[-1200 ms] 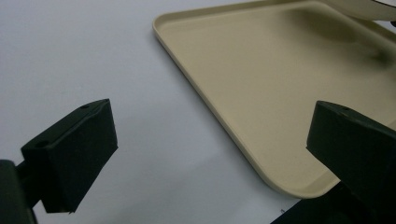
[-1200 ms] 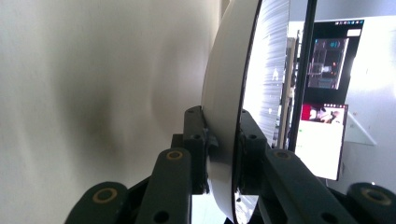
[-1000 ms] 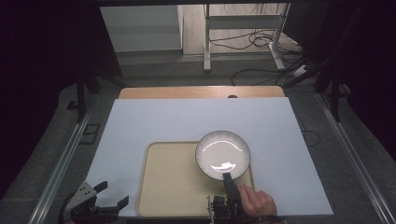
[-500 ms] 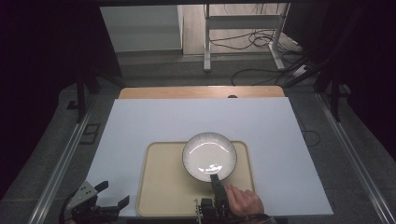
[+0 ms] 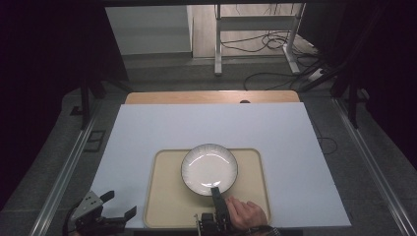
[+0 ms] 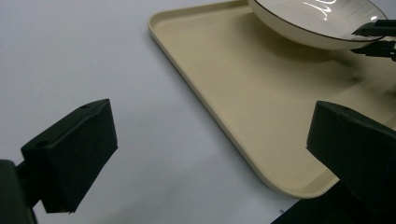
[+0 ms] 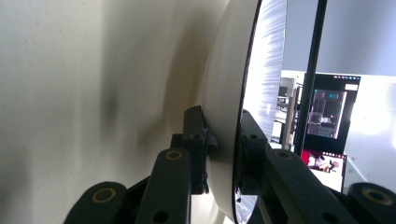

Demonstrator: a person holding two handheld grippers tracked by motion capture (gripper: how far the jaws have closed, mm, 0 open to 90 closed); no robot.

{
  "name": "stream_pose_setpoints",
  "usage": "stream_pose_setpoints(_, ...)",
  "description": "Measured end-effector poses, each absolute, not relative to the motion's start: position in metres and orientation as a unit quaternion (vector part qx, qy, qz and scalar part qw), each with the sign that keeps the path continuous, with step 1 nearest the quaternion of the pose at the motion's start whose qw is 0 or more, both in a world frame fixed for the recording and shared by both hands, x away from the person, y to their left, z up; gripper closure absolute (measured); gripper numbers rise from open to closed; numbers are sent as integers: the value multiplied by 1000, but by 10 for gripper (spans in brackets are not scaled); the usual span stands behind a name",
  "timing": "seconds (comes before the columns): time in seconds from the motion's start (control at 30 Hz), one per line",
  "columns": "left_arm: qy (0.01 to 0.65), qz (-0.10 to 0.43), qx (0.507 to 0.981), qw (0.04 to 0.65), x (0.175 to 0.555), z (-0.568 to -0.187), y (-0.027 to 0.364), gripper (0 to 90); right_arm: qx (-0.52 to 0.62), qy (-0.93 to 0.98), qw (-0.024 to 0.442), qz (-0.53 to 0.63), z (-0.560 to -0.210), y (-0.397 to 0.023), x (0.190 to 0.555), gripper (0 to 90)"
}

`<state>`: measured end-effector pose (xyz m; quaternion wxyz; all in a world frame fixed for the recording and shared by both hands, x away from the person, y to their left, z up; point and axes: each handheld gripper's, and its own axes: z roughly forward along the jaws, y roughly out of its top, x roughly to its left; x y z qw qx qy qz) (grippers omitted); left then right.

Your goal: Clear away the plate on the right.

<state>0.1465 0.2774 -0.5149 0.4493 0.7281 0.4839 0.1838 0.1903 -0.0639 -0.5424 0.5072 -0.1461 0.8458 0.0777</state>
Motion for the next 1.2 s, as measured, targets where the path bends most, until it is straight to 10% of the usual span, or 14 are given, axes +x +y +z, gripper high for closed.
stream_pose_setpoints(1.2,482,180,733,445,148,-515,276,15,-149,860,479,95,-557,-59,189,779)
